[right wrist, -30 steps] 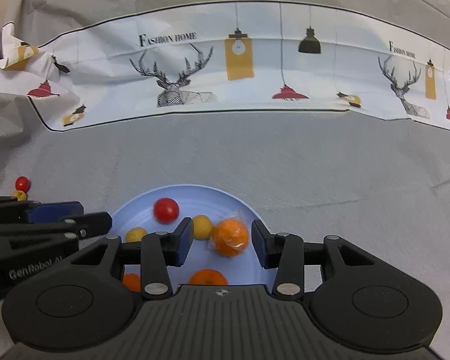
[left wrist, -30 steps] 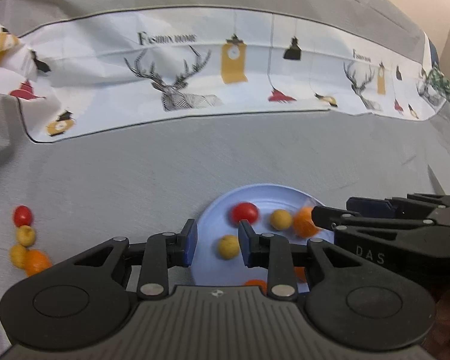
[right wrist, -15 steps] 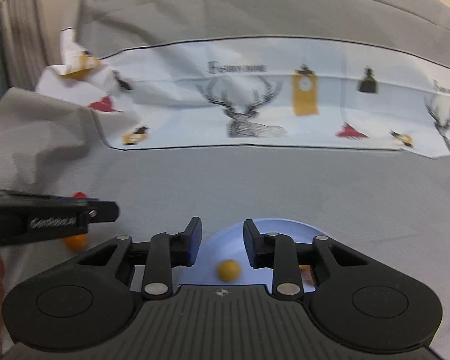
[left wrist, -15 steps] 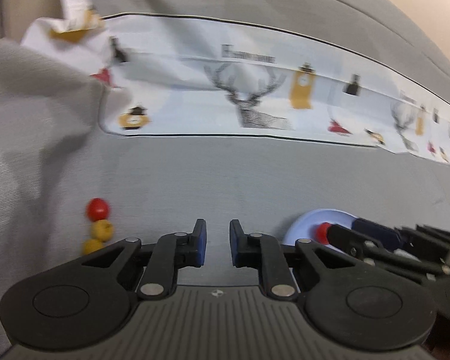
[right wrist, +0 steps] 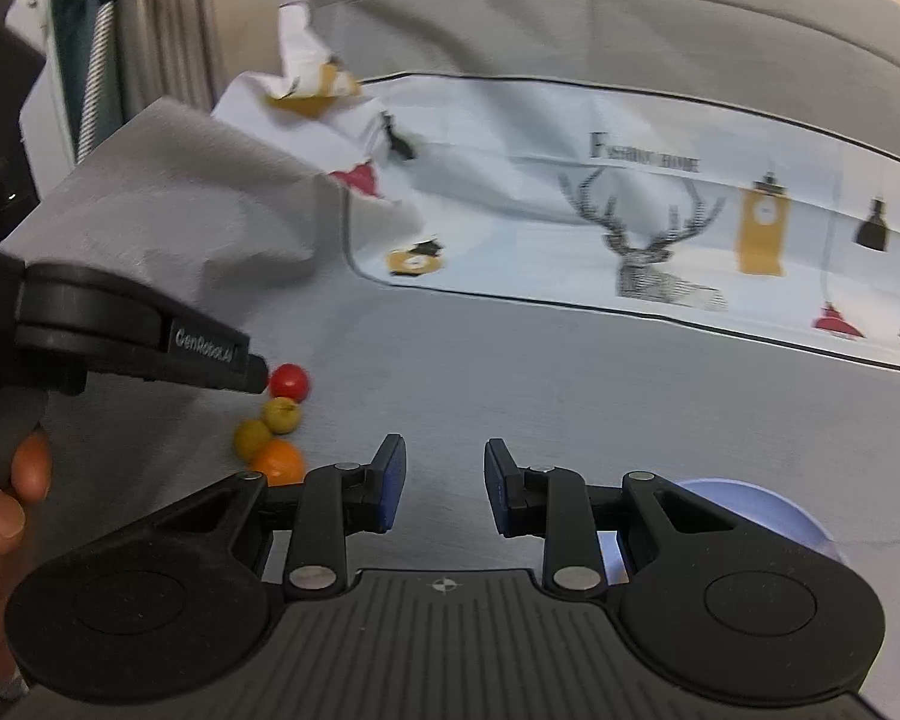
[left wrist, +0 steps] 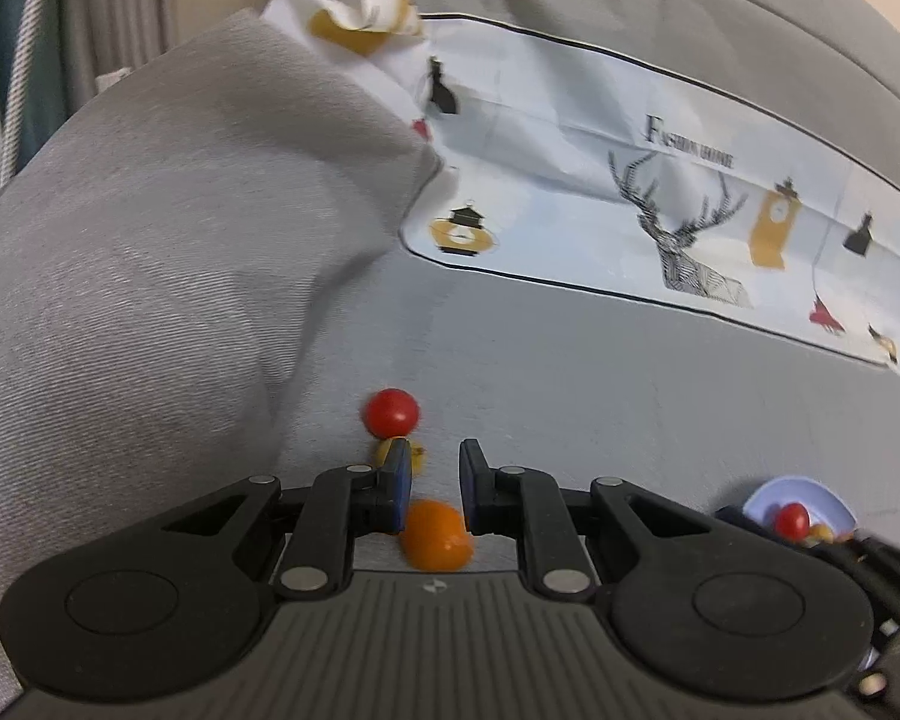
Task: Organize fruits
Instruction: 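Move both tools back to the cluster and grasp an orange with the right tool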
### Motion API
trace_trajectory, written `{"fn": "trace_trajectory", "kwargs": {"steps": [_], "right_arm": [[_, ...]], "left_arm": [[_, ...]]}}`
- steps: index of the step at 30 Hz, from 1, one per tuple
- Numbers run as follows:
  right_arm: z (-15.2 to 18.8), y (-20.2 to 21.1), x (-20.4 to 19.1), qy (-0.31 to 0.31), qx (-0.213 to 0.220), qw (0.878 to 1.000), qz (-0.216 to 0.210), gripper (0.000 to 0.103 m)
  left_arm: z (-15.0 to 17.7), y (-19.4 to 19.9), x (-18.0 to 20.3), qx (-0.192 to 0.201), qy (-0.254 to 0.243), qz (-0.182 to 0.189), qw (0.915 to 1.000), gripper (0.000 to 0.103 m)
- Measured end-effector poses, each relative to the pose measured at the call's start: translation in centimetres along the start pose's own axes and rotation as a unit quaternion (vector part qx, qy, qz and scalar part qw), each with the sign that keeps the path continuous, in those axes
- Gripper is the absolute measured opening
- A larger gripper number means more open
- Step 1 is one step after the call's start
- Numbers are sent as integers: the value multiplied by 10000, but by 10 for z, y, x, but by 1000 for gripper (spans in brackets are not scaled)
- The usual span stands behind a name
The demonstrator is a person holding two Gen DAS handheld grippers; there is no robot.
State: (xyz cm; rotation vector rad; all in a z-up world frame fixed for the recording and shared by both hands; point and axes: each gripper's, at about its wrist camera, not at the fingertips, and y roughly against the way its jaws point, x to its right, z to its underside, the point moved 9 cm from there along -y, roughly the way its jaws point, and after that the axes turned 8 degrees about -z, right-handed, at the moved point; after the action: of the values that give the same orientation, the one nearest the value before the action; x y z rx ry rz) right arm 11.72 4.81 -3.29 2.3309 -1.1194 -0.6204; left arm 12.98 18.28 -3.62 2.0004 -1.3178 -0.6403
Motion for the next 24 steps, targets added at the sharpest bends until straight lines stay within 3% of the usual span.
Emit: {"fn": "trace_trajectory", "kwargs": {"steps": [2, 6, 15, 21, 22, 24], "right_arm": [[0, -11, -9, 72, -62, 9999, -118, 31], [4, -36, -28, 329, -295, 9987, -262, 50], [11, -81, -51, 473, -704, 9936, -744, 62], [20, -98, -69, 729, -925, 9884, -960, 60], [23, -99, -71, 785, -958, 9875, -975, 58], [26, -100, -75, 876, -1005, 9857, -1028, 44]], "left_arm": [[-2, -2, -8, -38, 177, -45, 9998, 18], [-5, -5, -21, -81, 409, -150, 9990, 18], [-10, -9, -38, -74, 545, -281, 9981, 20], [-10, -11, -36, -54, 479, -284, 9984, 20], [-11, -11, -36, -58, 476, -285, 9984, 20], [-10, -11, -35, -63, 466, -293, 9985, 20]]}}
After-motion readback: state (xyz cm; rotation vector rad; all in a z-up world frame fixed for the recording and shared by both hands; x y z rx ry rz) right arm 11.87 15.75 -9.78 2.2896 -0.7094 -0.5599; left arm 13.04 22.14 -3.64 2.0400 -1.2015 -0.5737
